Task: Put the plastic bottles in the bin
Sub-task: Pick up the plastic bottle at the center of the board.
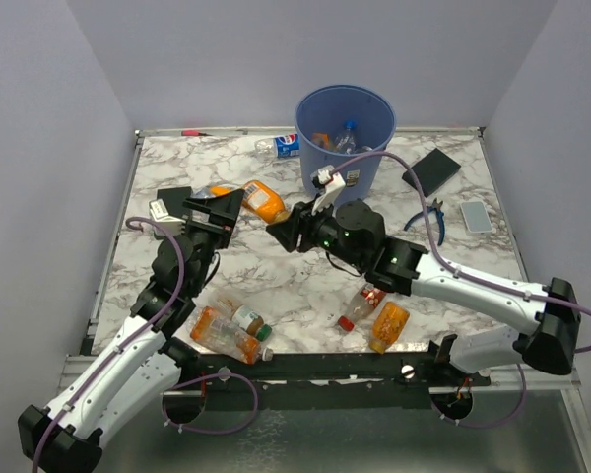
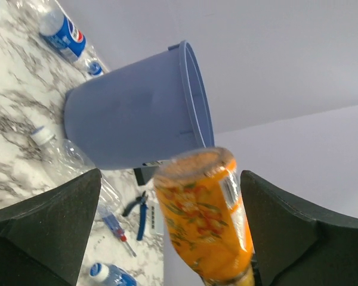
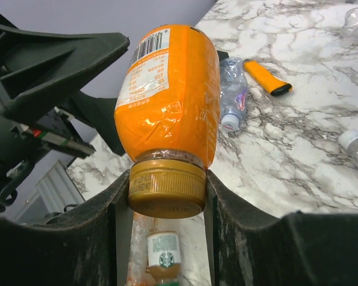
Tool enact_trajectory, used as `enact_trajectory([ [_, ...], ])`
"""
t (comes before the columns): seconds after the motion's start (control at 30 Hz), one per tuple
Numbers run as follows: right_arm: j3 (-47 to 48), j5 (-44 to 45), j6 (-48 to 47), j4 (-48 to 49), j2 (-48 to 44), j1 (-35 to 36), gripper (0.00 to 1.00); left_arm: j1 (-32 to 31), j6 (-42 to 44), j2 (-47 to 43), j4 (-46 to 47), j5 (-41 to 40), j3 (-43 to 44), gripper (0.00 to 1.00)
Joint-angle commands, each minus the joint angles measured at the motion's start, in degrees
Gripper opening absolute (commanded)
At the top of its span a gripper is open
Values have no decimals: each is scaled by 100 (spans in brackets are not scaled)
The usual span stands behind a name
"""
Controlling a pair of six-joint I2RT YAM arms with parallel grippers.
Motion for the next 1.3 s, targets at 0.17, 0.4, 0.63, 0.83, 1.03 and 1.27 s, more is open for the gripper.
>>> enact_trajectory([
  [0.17, 772, -142, -815, -3012, -1166, -13, 0, -20, 4499, -228, 169, -386, 769, 99],
  [0.4, 1191, -589, -1160, -5052, -1401, -13, 0, -83, 8053, 326, -552, 3447, 1715, 99],
  [0.63, 1220, -1113, -1394, -5603, -1521, -8, 0, -600, 9079, 899, -1784, 5644, 2056, 99],
  [0.83, 1494, -1408, -1693, -5884, -1305, -8, 0, -1358, 9815, 1298, -3144, 5119, 2353, 99],
  [1.03, 1708, -1735, -1892, -5821, -948, -13, 0, -1794, 9966, 1488, -3341, 4932, 2436, 99],
  [1.27, 1926, -2001, -2023, -5832, -719, -13, 0, -1959, 10079, 1735, -3349, 4580, 2443, 93],
])
